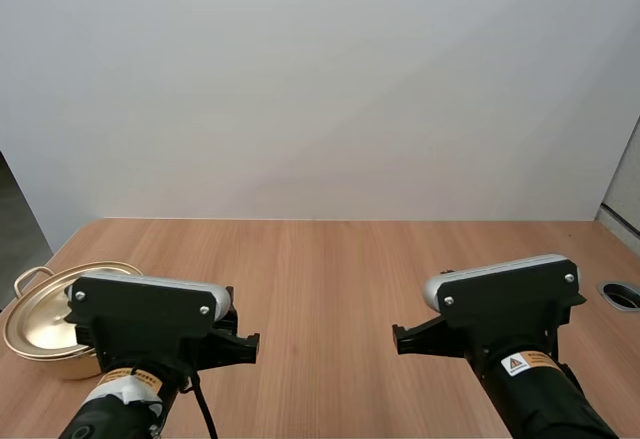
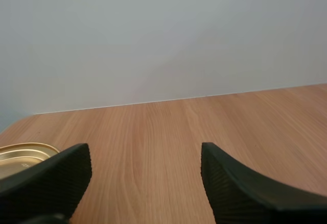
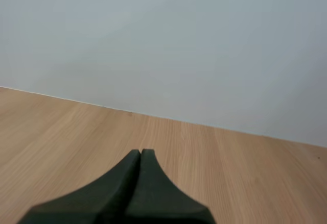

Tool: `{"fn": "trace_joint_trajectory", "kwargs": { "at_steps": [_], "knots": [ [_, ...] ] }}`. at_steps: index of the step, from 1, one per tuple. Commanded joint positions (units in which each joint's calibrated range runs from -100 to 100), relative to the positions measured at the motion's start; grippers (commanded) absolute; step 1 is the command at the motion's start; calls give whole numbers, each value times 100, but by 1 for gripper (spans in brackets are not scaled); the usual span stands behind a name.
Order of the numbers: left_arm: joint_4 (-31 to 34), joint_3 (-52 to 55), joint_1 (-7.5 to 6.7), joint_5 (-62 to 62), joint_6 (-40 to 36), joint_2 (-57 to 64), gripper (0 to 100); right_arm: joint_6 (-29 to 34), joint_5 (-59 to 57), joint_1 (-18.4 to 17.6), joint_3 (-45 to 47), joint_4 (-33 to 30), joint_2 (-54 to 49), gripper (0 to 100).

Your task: Open the pot, put the car inside, and close it

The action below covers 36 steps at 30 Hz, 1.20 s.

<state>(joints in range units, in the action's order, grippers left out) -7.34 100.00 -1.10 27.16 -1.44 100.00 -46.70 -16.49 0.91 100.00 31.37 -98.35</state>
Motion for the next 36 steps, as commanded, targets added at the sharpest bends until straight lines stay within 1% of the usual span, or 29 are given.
{"fn": "trace_joint_trajectory", "kwargs": {
  "at_steps": [1,3,5,8,13,15,18,29,36],
  "knots": [
    [2,0,1,2,4,0,100,448,6,-5,0,-166,-2,0],
    [2,0,1,2,4,0,100,1151,-13,-5,0,-655,-2,0],
    [2,0,1,2,4,0,100,1948,-199,-5,0,-1410,-2,0],
    [2,0,1,2,4,0,100,2585,-455,-5,0,-2052,-2,0],
    [2,0,1,2,4,0,100,2677,-1357,-5,0,-2309,-2,0],
    [2,0,1,2,4,0,100,2697,-1338,-5,0,-2350,-2,0],
    [2,0,1,2,4,0,100,2697,-1338,-5,0,-2191,-2,0],
    [2,0,1,2,4,0,100,2697,-1338,-5,0,-2212,-2,0],
    [3,0,1,227,4,0,100,2697,-1338,-5,0,-2308,-2,0]
  ]
}}
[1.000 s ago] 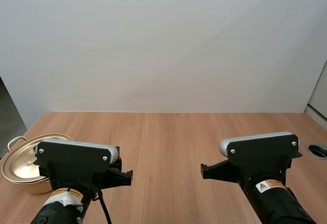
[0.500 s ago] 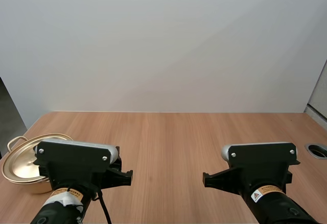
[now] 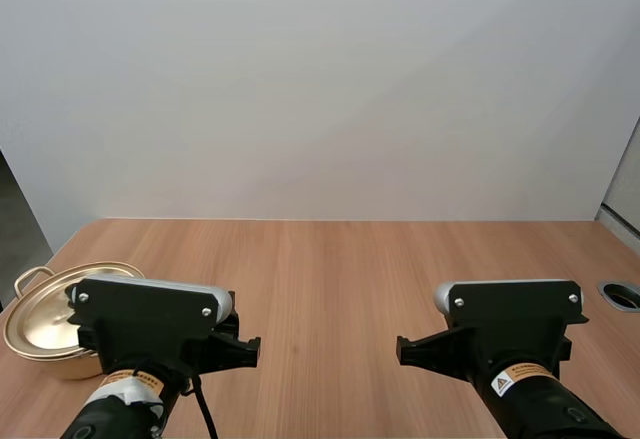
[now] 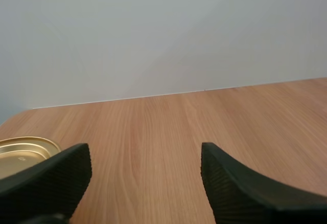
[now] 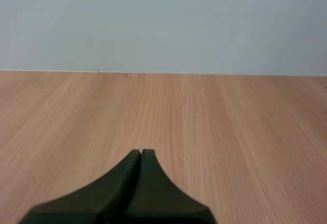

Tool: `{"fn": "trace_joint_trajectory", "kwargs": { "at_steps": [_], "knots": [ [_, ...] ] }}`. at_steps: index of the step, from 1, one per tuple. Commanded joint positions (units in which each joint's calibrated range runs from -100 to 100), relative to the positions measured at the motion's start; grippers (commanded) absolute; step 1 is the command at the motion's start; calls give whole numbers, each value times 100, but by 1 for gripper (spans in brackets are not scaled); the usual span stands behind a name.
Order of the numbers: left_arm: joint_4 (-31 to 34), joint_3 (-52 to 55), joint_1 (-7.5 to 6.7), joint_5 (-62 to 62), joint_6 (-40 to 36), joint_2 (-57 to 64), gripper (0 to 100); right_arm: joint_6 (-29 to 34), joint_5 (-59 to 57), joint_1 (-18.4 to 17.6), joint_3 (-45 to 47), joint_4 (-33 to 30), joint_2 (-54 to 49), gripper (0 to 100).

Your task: Open the pot, put the car inside, and close it

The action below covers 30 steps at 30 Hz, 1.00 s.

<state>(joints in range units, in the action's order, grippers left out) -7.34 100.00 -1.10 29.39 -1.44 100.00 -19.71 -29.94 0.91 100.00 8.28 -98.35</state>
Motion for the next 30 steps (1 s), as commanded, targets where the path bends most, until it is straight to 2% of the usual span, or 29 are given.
{"fn": "trace_joint_trajectory", "kwargs": {
  "at_steps": [1,6,7,8,11,12,30],
  "knots": [
    [3,0,1,61,4,0,100,-1,7,-5,0,0,-2,0],
    [3,0,1,62,4,0,100,-1,7,-5,0,-26,-2,0],
    [3,0,1,62,4,0,96,-1,7,-5,0,-41,-2,0],
    [3,0,1,62,4,0,79,-1,24,-5,0,-41,-2,0],
    [3,0,1,62,4,0,9,-1,24,-5,0,-41,-2,0],
    [18,0,1,62,44,0,0,-1,24,-5,0,-41,-2,0],
    [30,0,1,6,44,0,0,-1,24,-5,0,-41,-2,0]
  ]
}}
